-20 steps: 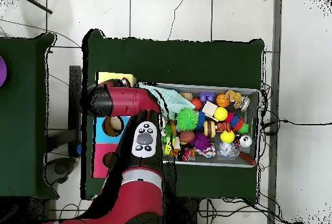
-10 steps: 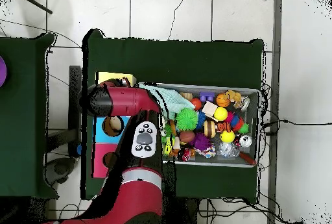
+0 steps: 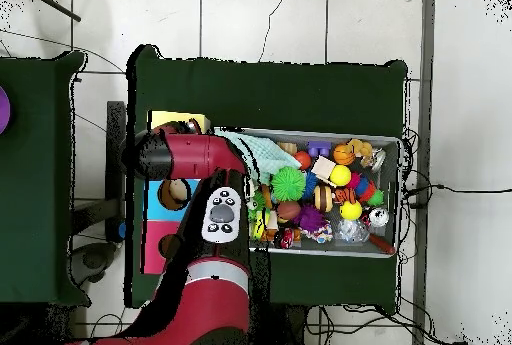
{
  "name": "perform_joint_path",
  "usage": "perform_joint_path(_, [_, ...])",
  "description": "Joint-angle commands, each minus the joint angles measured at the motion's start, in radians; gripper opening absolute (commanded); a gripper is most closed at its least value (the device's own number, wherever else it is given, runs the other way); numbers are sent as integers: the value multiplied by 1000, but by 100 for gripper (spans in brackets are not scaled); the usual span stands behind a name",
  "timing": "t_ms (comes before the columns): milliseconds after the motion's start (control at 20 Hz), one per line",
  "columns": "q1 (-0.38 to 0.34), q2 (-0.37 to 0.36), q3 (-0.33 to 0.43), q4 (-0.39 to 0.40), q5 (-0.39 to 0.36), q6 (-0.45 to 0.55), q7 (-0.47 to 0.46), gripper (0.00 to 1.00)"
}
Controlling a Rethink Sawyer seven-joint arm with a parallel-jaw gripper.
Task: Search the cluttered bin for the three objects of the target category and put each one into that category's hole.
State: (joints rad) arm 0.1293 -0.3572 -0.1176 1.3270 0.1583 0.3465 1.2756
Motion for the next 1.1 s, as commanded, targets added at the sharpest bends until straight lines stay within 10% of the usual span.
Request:
perform_joint_path(50, [-11,162,70,56,-86,94,72,100])
perform_joint_path(1100, [-15,156,73,58,-91,122,57,100])
